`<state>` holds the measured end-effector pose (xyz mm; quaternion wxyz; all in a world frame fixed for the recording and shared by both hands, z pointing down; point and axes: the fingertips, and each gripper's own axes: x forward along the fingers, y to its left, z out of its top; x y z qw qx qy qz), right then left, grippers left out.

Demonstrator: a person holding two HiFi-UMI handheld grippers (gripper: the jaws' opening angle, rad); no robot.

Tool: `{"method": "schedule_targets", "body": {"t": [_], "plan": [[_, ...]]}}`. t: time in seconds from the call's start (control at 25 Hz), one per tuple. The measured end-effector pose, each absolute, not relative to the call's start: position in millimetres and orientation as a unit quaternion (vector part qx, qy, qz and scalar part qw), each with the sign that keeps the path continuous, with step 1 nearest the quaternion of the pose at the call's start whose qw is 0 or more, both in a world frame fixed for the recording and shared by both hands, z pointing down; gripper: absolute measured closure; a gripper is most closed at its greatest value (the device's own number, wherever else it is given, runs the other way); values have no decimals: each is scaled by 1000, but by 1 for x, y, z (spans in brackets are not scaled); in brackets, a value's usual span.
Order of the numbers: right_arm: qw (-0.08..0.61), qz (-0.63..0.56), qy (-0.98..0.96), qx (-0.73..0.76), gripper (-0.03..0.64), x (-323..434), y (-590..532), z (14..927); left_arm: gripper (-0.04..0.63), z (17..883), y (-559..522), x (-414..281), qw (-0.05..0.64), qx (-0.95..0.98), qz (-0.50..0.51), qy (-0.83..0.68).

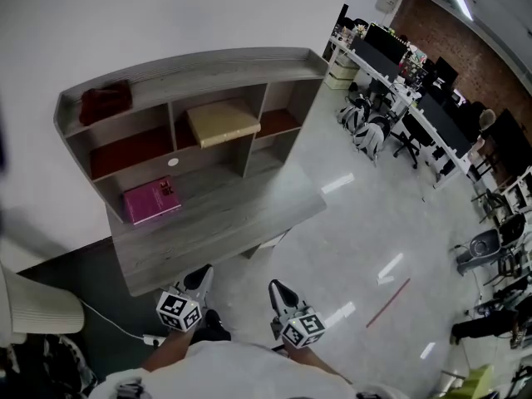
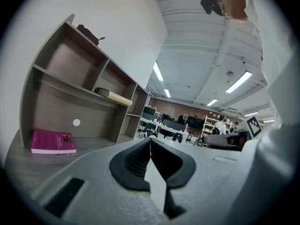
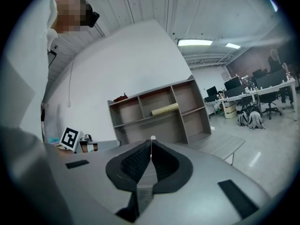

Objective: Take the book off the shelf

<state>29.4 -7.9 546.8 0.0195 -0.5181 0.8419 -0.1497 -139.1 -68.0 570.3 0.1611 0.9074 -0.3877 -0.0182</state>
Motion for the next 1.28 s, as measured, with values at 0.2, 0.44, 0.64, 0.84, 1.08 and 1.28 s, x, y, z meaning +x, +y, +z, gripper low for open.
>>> {"method": "schedule_targets", "body": {"t": [0.2,0.44,0.64,0.84,1.08,1.28], "plan": [[31,-157,837,-524,600,22,-49,538,578,559,-95,-133,100,928,20,-359],[31,-135,839,-526,600,26,-84,519,578,534,-121,-129,62,938,9,-342],[41,-137,834,-532,600,34,-96,507,578,531,-131,-124,64,940,12,-334],[39,-170,838,-516,600,34,-119,519,578,537,-144,-118,55,941,27,-334],[43,-184,862,-470,600,39,-174,529,578,532,-181,-114,36,924,34,-379],[51,-185,887,-420,600,53,-230,521,578,529,-220,-105,40,902,42,-429]]}}
